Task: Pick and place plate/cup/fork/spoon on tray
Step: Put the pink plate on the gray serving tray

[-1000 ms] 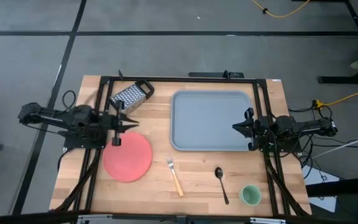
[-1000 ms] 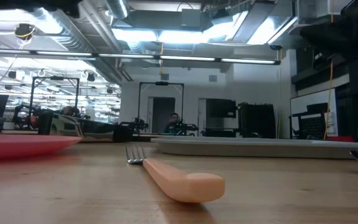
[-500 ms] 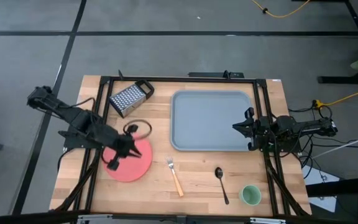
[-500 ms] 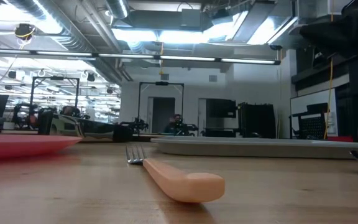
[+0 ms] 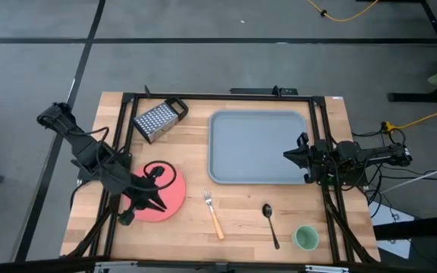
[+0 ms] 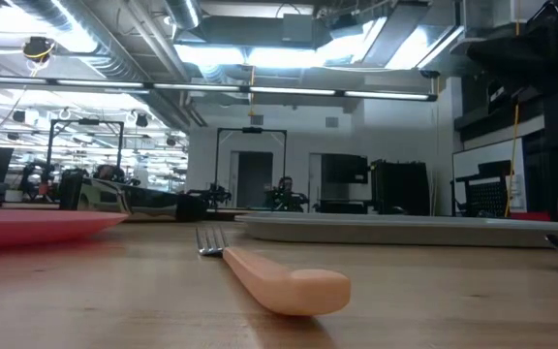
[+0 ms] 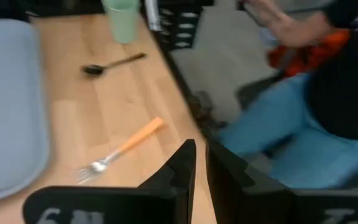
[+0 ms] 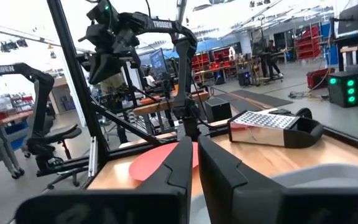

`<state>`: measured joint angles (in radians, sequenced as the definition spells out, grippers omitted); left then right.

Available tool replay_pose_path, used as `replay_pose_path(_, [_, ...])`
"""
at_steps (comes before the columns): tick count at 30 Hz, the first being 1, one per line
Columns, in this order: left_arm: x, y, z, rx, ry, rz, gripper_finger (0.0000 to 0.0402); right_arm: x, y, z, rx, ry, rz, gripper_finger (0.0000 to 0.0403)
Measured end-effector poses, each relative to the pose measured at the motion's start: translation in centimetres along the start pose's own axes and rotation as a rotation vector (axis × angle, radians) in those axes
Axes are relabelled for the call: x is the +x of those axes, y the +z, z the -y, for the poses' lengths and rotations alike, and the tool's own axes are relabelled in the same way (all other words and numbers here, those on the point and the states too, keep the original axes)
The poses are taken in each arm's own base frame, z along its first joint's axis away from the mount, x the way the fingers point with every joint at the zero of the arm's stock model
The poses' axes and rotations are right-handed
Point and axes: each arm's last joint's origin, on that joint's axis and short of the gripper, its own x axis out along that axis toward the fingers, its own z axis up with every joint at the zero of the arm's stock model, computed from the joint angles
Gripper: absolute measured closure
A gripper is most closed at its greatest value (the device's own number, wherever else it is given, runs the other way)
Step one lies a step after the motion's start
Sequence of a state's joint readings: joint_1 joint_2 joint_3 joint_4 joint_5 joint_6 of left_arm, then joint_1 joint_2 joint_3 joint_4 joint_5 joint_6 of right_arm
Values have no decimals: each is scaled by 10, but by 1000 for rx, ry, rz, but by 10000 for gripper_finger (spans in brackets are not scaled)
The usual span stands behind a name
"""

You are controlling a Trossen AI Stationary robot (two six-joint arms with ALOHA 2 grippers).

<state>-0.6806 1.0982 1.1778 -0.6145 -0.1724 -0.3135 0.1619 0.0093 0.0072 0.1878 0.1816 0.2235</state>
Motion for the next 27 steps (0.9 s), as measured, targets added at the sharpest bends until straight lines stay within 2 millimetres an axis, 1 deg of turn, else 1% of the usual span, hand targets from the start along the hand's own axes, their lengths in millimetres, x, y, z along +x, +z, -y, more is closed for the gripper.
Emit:
replay_pose_path(2, [0, -2, 2, 1, 93, 17, 361, 0, 0, 0, 9, 0, 0, 371])
replay_pose_path(4, [1, -6, 2, -11, 160, -1, 347, 0, 0, 0, 9, 0, 0, 371])
replay_pose_path(9, [9, -23, 4, -102, 249, -131, 304, 0, 0, 0, 10, 0, 0, 371])
replay_pose_path(12, [15, -35, 7, -173, 310, -219, 289, 0, 0, 0, 11, 0, -1, 371])
replay_pose_path(15, [26, -47, 16, -216, 325, -320, 287, 0, 0, 0, 10, -1, -4, 371])
replay_pose_path(20, [49, -64, 33, -177, 289, -460, 286, 0, -2, 0, 22, -4, -23, 371])
replay_pose_path(22, [57, -68, 38, -190, 291, -473, 286, 0, -4, 1, 51, -11, -45, 371])
replay_pose_path(27, [81, -74, 50, -316, 297, -444, 288, -1, -10, 2, 125, -30, -104, 371])
